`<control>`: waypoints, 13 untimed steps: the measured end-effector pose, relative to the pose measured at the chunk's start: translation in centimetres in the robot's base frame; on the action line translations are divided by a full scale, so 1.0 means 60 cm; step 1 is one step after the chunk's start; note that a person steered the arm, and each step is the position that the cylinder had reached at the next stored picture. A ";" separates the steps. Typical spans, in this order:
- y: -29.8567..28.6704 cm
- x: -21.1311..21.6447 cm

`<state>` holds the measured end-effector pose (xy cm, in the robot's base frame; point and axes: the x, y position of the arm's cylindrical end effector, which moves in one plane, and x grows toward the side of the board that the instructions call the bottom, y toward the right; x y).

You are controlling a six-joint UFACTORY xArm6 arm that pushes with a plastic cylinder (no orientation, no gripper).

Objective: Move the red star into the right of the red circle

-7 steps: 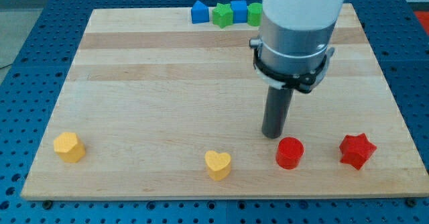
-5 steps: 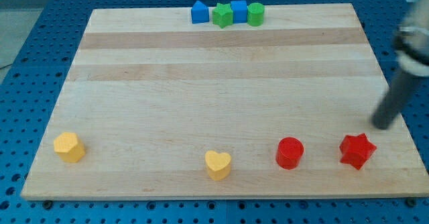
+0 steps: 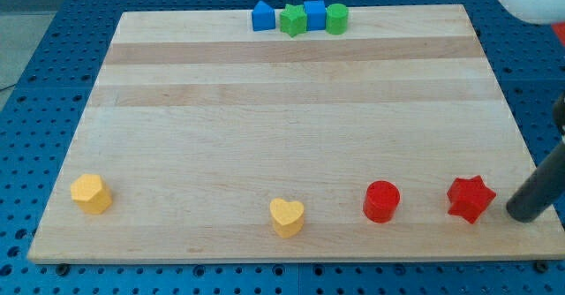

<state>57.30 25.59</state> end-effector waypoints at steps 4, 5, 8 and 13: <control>-0.068 -0.055; -0.009 0.020; -0.111 0.075; -0.111 0.059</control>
<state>60.85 18.92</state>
